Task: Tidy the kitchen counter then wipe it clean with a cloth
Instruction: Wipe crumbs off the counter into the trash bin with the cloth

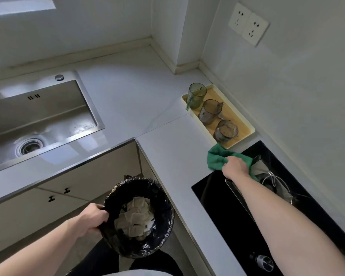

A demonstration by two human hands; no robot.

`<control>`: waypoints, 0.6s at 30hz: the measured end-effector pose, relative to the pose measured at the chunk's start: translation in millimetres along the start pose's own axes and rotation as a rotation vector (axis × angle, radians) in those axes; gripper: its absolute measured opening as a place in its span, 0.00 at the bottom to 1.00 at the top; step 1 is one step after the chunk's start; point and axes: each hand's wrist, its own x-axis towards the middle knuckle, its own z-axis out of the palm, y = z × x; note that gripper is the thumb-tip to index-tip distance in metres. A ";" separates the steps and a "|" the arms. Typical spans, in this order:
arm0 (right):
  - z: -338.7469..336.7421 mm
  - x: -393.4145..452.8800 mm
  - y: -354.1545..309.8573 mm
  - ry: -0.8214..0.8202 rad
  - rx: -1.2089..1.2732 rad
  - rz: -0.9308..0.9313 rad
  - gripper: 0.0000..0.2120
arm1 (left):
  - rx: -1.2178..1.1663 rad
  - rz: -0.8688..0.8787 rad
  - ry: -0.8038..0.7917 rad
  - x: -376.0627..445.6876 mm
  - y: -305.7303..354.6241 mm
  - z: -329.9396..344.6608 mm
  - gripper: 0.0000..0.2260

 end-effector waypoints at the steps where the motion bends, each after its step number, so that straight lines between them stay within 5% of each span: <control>1: 3.8 -7.1 -7.3 -0.005 0.005 -0.040 0.18 | 0.000 -0.004 -0.003 -1.0 0.4 0.0 0.08; 11: 85.1 -124.2 -80.1 -0.041 0.202 -0.253 0.25 | -0.028 0.013 -0.008 -15.0 1.6 0.7 0.08; 18: 108.1 -214.6 -104.3 -0.240 0.682 -0.305 0.18 | 0.010 0.030 -0.020 -24.5 -5.5 10.8 0.07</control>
